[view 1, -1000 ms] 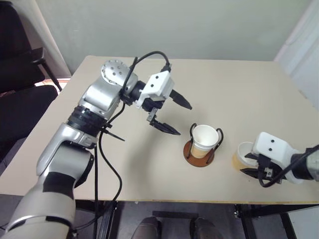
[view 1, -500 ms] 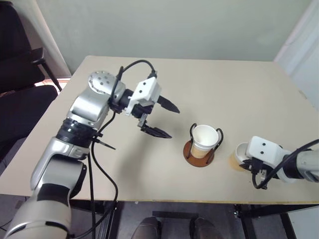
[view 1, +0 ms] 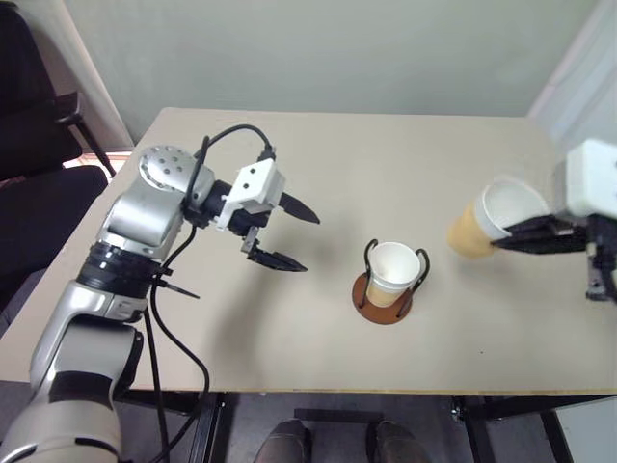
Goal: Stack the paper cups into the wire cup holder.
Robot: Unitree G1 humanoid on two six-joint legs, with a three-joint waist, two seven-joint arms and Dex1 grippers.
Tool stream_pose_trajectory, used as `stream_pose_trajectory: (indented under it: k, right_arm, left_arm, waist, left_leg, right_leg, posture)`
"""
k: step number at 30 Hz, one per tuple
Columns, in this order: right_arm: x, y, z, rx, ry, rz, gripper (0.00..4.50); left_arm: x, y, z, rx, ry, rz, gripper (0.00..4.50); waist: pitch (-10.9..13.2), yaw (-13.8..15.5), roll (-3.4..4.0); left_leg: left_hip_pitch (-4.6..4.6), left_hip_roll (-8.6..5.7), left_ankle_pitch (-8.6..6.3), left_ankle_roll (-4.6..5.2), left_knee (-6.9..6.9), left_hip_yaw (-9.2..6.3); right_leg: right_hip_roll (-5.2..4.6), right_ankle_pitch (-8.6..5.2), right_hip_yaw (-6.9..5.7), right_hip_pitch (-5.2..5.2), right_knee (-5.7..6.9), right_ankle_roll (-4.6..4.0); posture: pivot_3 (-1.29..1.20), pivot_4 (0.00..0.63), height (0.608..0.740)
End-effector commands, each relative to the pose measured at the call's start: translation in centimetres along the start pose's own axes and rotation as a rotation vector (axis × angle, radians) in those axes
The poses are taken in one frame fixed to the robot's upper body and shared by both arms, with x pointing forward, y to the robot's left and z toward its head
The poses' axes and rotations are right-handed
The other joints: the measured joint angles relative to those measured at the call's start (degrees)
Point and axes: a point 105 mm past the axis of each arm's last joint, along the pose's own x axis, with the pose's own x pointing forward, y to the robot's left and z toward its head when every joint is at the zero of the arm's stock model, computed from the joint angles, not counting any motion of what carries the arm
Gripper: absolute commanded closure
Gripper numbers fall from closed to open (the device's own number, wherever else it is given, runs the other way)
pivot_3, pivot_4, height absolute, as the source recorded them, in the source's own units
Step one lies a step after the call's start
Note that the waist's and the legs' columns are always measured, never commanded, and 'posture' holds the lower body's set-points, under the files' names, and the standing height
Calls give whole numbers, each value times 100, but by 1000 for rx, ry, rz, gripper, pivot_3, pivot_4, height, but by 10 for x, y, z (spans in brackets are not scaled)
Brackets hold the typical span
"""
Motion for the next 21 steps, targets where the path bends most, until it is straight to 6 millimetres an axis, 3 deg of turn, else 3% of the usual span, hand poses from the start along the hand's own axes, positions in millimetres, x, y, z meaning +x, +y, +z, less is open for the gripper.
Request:
stream_pose_trajectory:
  k: [1, 8, 21]
  right_arm:
    - [9, -6, 11, -48, -52, 59, 4456]
    - [41, -7, 25, -117, -73, 183, 4456]
    - [75, 4, 2, -176, -12, 288, 4456]
  left_arm:
    - [-7, -3, 10, 35, -14, 1, 0]
    - [-7, -4, 16, 21, -44, 9, 0]
    - [-14, -2, 18, 11, -40, 48, 0]
  waist:
    - [-1, -20, -3]
    - [-1, -56, -3]
    - [-1, -64, -3]
  left_leg:
    - [0, 5, -2, 1, 2, -4]
    - [0, 6, 1, 2, 12, -9]
    - [0, 5, -1, 4, 7, -7]
  right_leg:
    - [-4, -1, 6, 0, 0, 0]
    - [-6, 1, -5, -3, 12, -4]
    - [-11, -5, -7, -3, 12, -18]
  posture:
    - [0, 150, 740]
    - [0, 150, 740]
    - [0, 150, 740]
